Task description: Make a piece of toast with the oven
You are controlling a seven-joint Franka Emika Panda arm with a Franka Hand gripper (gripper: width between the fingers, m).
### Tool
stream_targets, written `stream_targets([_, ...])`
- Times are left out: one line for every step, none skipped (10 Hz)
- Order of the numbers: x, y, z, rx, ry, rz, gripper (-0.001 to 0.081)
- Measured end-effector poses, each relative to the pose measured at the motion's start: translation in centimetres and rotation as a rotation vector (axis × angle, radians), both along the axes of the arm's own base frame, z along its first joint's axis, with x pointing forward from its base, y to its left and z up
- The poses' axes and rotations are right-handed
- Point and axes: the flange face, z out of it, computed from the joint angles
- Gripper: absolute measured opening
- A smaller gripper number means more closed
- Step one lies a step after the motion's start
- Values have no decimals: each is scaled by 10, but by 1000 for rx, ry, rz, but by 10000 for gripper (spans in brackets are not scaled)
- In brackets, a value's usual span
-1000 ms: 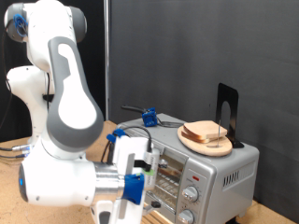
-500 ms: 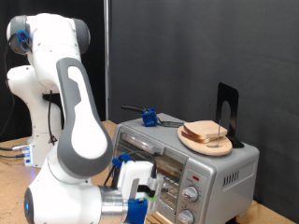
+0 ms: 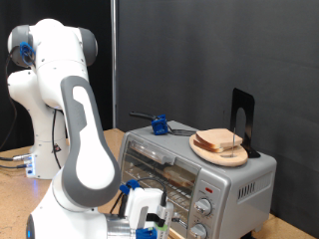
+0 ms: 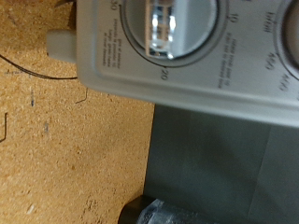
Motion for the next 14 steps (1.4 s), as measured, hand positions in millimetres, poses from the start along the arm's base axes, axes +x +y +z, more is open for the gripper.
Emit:
stream_targets([0, 7, -5, 1, -17, 16, 809])
stream_targets([1, 17, -8, 8, -30, 30, 809])
stream_targets([2, 28, -9, 19, -41, 41, 809])
stream_targets([4, 39, -7, 28, -48, 46, 809])
stream_targets([7, 48, -6, 30, -52, 45, 809])
stream_targets([9, 51, -6, 25, -56, 39, 809])
stream_targets([10, 50, -5, 22, -57, 37, 809])
stream_targets([10, 50, -5, 18, -58, 34, 809])
stream_targets([11, 50, -6, 11, -58, 30, 809])
stream_targets([12, 50, -8, -1, -58, 24, 809])
stream_targets([15, 52, -9, -9, -61, 20, 809])
stream_targets([19, 53, -9, -17, -66, 16, 809])
stream_targets([23, 53, -10, -15, -70, 13, 809])
stream_targets([27, 54, -10, -10, -73, 9, 809])
